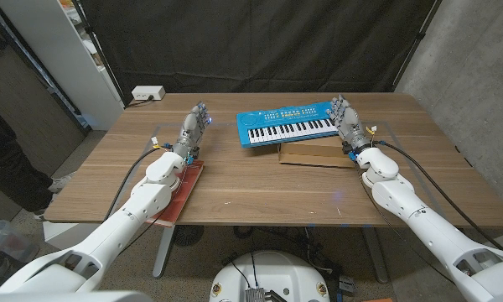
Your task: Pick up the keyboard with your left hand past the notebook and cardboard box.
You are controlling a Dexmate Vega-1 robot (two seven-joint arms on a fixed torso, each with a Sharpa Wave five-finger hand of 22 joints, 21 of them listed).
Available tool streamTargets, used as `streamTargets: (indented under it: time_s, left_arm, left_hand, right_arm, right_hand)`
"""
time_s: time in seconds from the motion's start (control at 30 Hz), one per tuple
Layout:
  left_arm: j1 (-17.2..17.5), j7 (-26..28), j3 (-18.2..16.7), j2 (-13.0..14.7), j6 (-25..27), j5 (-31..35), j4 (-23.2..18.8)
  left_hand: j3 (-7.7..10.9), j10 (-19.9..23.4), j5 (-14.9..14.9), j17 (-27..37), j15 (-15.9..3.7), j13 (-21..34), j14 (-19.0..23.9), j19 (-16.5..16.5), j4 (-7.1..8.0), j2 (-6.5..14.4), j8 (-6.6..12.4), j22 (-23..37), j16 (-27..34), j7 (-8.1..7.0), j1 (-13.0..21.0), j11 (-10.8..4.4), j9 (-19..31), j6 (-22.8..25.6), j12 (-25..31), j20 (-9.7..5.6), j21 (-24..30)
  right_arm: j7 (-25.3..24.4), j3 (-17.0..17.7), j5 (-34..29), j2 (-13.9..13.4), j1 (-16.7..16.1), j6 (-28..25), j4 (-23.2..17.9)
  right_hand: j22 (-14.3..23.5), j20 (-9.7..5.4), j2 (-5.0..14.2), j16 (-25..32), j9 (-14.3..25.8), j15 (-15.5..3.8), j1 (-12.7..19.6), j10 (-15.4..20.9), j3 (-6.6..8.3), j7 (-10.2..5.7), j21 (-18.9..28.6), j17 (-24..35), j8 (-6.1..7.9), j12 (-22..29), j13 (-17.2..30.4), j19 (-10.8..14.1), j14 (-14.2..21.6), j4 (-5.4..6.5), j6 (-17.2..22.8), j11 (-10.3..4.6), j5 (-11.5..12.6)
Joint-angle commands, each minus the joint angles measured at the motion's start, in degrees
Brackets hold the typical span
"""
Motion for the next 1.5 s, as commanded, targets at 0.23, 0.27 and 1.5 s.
streamTargets:
  time_s: [0.23,0.27,1.5]
  left_arm:
    - [-0.60,2.98,0.66,0.81,1.38,2.97,-1.09]
    - [-0.49,3.85,0.69,0.99,1.78,3.47,-1.64]
    - [-2.35,10.29,2.26,4.97,12.47,9.28,-6.72]
  left_hand:
    - [0.22,-9.39,0.50,0.06,0.37,0.17,-9.52,-5.74,-0.76,4.61,0.73,0.10,0.73,-0.27,0.26,-0.36,0.29,-8.35,1.02,1.11,0.49]
    - [0.21,-8.23,0.55,0.01,0.88,0.15,-7.47,-4.69,-1.31,4.15,0.98,0.01,1.29,-0.23,0.74,-0.58,0.29,-7.37,1.38,1.55,0.67]
    - [1.08,2.93,-1.54,-0.08,1.47,0.22,4.47,6.02,-9.13,0.74,1.63,-0.36,1.66,-0.41,8.64,0.24,0.41,1.27,3.21,5.76,1.69]
  right_arm:
    - [1.88,0.01,0.24,0.61,0.96,1.96,2.23]
    - [2.00,0.09,0.30,0.69,0.98,2.25,2.30]
    - [2.96,0.92,-4.12,0.25,0.44,13.22,0.13]
  right_hand:
    - [0.10,-1.31,3.29,0.30,0.21,-0.11,0.03,-0.30,0.38,0.49,0.28,0.18,0.46,0.22,0.09,-0.88,-0.42,-0.01,0.07,0.16,0.24]
    - [0.10,-1.26,3.26,0.31,0.21,-0.07,0.02,-0.23,0.38,0.51,0.29,0.17,0.46,0.25,0.09,-0.85,-0.37,-0.02,0.09,0.26,0.25]
    - [0.18,1.39,1.94,1.71,0.37,0.82,0.72,10.52,1.08,-1.80,2.27,-0.21,2.30,1.96,0.11,9.81,11.42,-1.56,10.93,0.43,0.64]
